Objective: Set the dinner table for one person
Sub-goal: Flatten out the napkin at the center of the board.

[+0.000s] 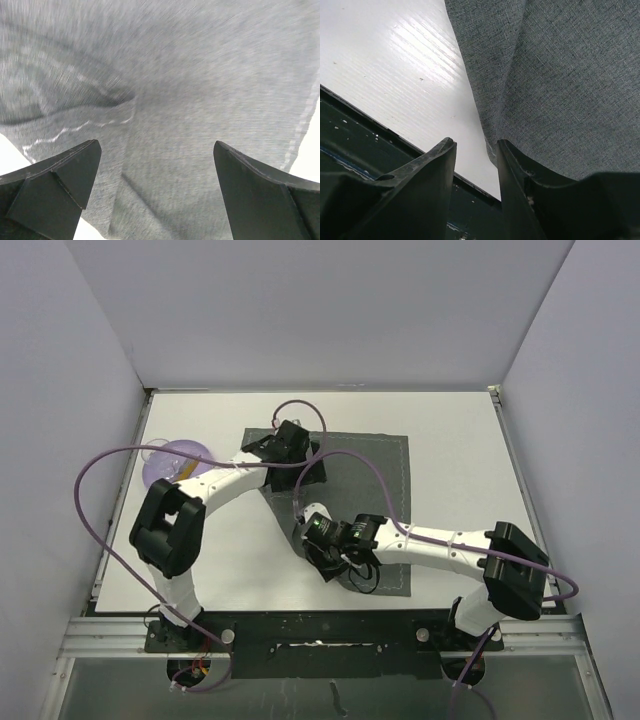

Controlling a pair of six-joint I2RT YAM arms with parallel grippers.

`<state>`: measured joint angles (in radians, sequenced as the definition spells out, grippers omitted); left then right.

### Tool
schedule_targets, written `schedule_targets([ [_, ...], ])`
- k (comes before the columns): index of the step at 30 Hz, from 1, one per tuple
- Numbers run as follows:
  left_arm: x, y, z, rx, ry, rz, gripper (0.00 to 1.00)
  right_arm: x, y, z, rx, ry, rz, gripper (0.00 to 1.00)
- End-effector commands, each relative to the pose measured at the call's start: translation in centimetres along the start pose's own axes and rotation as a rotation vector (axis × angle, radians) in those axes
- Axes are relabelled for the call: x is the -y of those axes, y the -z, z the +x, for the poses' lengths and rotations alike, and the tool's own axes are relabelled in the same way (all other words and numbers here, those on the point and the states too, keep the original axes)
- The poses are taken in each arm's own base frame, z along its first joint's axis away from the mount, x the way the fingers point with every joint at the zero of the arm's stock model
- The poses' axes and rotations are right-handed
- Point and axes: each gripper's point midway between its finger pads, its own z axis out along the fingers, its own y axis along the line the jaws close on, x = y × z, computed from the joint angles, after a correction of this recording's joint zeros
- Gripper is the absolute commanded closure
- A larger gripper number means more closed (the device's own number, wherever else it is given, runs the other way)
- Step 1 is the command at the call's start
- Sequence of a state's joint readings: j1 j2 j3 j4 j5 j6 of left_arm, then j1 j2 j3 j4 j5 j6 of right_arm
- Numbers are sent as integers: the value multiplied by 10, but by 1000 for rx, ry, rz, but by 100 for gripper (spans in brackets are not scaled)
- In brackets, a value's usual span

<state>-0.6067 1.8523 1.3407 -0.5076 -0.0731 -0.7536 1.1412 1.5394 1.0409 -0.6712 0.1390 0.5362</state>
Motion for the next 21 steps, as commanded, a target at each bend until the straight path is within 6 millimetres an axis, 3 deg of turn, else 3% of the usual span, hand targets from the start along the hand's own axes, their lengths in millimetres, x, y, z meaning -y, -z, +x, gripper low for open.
schedule_targets([
  [1, 61, 61, -81, 296, -83, 255, 2, -7, 23, -24, 91, -10, -4, 61],
  [3, 64, 73, -92, 326, -99, 252, 2, -6, 26, -22, 90, -10, 6, 61],
  [5, 52, 80, -91, 295, -99, 168, 2, -6, 29, -21, 93, -11, 14, 62],
  [11, -7, 94, -62, 232, -68, -32, 6, -4, 42, -17, 117, -22, 19, 62],
  [16, -69, 82, -21, 131, -11, -153, 6, 1, 44, -8, 103, -29, 39, 61],
  [21, -97, 65, 4, 69, 25, -202, 10, 2, 43, 1, 88, -35, 48, 62],
])
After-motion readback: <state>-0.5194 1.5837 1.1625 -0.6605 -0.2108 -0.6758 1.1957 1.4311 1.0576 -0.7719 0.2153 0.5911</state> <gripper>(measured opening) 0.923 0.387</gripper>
